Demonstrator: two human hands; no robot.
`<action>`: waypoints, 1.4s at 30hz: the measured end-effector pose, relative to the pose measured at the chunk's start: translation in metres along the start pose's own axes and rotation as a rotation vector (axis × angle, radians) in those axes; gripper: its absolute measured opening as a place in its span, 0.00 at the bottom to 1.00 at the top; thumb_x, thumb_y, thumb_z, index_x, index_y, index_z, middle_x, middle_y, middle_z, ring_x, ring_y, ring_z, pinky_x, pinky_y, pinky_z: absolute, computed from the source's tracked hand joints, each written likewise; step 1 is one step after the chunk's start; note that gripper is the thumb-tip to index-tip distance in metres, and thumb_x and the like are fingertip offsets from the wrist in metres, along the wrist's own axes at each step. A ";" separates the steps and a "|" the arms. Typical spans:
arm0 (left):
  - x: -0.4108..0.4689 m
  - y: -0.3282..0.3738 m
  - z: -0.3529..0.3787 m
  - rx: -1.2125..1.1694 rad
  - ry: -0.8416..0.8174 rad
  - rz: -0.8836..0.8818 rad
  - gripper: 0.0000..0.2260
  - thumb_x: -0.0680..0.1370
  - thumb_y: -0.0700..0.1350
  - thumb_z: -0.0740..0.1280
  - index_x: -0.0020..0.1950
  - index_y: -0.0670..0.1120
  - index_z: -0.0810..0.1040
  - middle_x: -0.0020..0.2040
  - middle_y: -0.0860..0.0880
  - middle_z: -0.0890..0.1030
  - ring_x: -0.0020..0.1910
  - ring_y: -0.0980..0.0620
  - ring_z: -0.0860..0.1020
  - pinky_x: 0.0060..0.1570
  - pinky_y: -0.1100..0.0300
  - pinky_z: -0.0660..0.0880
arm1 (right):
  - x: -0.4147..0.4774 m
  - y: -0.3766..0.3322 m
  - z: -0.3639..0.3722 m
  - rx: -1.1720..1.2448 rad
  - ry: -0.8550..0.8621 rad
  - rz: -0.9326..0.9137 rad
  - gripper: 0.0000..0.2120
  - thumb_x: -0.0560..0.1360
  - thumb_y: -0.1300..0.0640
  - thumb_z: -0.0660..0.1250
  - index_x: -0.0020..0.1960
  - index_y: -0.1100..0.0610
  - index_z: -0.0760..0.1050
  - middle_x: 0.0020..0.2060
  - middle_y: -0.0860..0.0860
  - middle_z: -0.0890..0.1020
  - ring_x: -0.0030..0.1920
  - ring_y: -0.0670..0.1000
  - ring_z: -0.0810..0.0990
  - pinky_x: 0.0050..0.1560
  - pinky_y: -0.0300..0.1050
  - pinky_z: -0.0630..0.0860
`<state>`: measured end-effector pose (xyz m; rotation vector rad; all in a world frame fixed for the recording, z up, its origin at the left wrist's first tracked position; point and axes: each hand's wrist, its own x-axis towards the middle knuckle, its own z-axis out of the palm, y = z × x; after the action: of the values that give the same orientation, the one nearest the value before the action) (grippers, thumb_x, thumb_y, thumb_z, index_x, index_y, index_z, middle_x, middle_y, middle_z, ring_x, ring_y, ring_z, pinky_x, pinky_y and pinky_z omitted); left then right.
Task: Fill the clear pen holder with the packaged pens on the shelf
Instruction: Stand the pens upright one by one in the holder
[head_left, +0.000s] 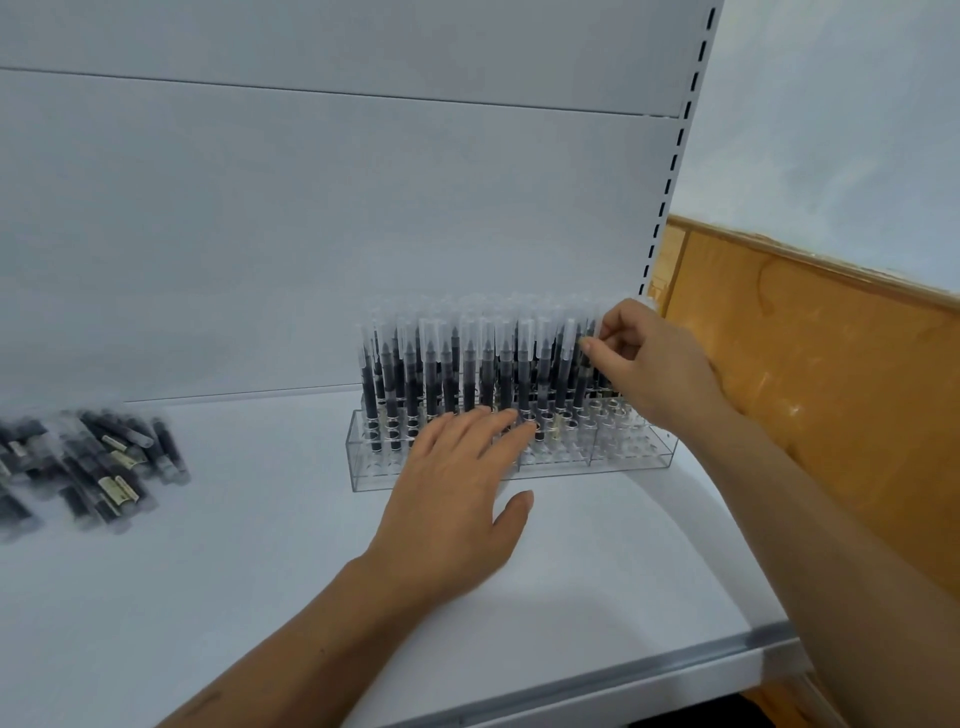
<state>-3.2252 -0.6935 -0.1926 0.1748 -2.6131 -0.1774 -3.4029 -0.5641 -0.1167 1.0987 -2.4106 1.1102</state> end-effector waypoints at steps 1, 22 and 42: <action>0.000 0.000 0.000 -0.001 -0.001 -0.001 0.25 0.77 0.57 0.60 0.74 0.54 0.66 0.73 0.55 0.68 0.73 0.53 0.63 0.72 0.58 0.46 | -0.001 0.000 0.002 0.014 0.008 0.003 0.07 0.77 0.50 0.69 0.46 0.53 0.73 0.35 0.45 0.80 0.34 0.45 0.75 0.35 0.41 0.74; -0.004 -0.008 -0.016 -0.073 -0.066 0.084 0.26 0.81 0.55 0.59 0.78 0.58 0.55 0.77 0.61 0.55 0.76 0.60 0.49 0.73 0.63 0.37 | -0.011 -0.016 -0.015 -0.224 -0.277 0.127 0.10 0.76 0.46 0.68 0.45 0.52 0.77 0.39 0.48 0.83 0.43 0.49 0.82 0.50 0.49 0.81; -0.140 -0.167 -0.115 0.000 0.125 -0.491 0.14 0.78 0.51 0.66 0.63 0.54 0.78 0.56 0.60 0.78 0.56 0.57 0.76 0.51 0.69 0.66 | -0.043 -0.212 0.121 -0.086 -0.734 -0.328 0.12 0.78 0.45 0.65 0.59 0.47 0.77 0.55 0.42 0.80 0.54 0.45 0.78 0.55 0.40 0.72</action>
<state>-3.0320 -0.8465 -0.1879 0.8002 -2.4006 -0.3233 -3.2102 -0.7200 -0.1065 2.0523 -2.5732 0.5378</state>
